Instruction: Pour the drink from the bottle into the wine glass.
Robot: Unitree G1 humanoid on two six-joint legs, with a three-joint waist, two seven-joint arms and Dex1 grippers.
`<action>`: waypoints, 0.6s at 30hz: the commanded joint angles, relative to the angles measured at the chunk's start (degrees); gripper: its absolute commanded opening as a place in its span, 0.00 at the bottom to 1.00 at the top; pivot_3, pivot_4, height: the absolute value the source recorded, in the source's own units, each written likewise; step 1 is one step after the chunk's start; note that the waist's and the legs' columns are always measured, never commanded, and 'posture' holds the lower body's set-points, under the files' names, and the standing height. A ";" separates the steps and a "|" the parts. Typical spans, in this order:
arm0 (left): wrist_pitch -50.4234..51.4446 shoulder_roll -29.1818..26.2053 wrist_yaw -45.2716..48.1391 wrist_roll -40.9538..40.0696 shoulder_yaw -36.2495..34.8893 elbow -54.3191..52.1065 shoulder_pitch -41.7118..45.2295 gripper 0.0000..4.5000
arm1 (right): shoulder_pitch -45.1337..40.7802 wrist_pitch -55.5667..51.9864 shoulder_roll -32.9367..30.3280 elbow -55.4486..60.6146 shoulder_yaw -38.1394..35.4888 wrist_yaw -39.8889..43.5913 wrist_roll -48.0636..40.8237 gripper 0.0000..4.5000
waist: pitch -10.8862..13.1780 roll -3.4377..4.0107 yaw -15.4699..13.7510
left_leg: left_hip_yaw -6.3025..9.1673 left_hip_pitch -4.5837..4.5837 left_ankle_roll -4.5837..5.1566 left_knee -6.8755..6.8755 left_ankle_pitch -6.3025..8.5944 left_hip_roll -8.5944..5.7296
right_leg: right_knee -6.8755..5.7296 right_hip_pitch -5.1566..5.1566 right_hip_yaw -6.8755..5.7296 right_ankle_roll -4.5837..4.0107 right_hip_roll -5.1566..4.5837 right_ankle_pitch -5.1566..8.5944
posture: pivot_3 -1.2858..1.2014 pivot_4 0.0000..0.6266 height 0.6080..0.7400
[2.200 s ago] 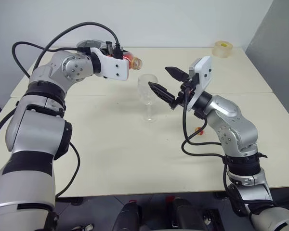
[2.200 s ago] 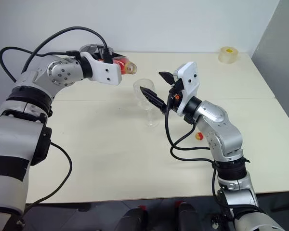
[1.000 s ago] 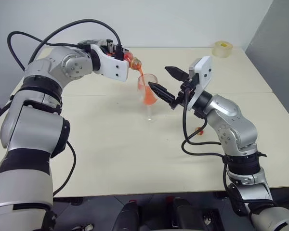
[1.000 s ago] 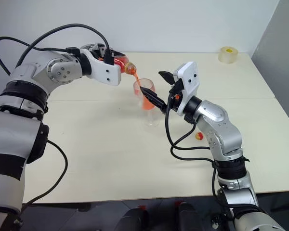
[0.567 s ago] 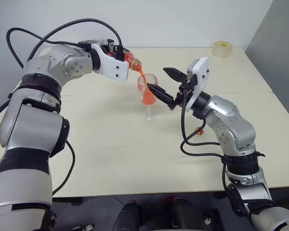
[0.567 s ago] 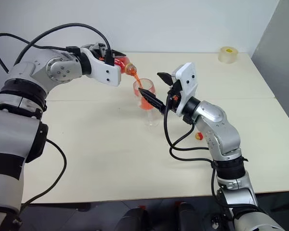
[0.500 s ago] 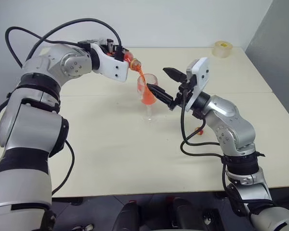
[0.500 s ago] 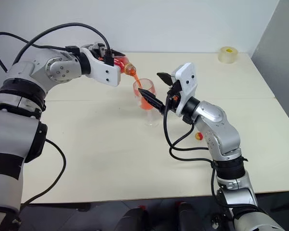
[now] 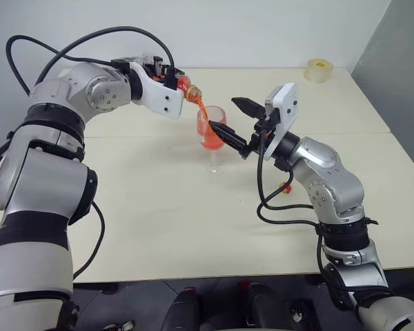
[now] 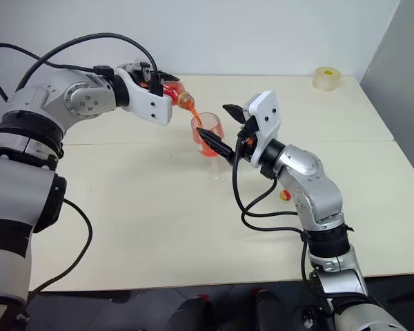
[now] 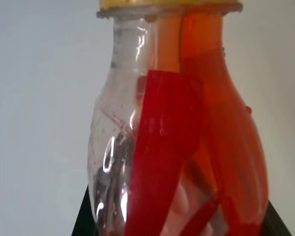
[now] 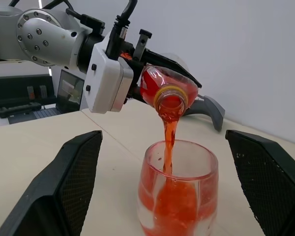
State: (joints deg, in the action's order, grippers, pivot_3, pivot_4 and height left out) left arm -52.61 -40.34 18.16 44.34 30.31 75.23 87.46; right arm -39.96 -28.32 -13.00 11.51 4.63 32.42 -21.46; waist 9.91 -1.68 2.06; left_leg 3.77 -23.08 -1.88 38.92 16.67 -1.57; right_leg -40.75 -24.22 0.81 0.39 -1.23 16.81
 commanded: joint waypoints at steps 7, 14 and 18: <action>0.55 -1.09 -2.01 0.61 0.15 0.21 3.70 0.29 | -0.95 1.83 -0.27 1.04 -0.51 0.27 -0.05 0.96 | 0.00 0.00 0.03 | -0.01 0.01 0.00 0.00 0.00 0.00 | -0.02 0.00 0.01 0.00 0.00 0.00 | 0.52 0.24 1.00; 0.75 -1.03 -2.50 1.09 0.61 0.46 4.20 0.29 | -1.32 2.12 -0.34 0.49 -0.70 0.29 -0.01 0.96 | 0.00 0.00 0.05 | -0.01 0.01 0.00 0.00 0.00 0.00 | -0.02 0.00 0.01 0.00 0.00 0.00 | 0.52 0.24 1.00; 0.69 -0.90 -2.76 1.45 0.71 0.46 4.33 0.29 | -1.40 2.25 -0.42 0.37 -0.76 0.31 0.03 0.96 | 0.00 0.00 0.16 | -0.01 0.01 0.00 0.00 0.00 0.00 | -0.02 0.00 0.00 0.00 0.00 0.00 | 0.52 0.24 1.00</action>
State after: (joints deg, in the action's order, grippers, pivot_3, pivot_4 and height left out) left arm -51.86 -40.40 16.72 45.95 31.17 76.33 88.68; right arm -39.97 -27.87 -13.17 10.85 4.61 32.46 -21.43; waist 9.91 -1.69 2.21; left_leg 3.76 -23.07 -1.88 38.93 16.67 -1.58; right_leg -40.77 -24.23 0.82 0.39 -1.24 16.81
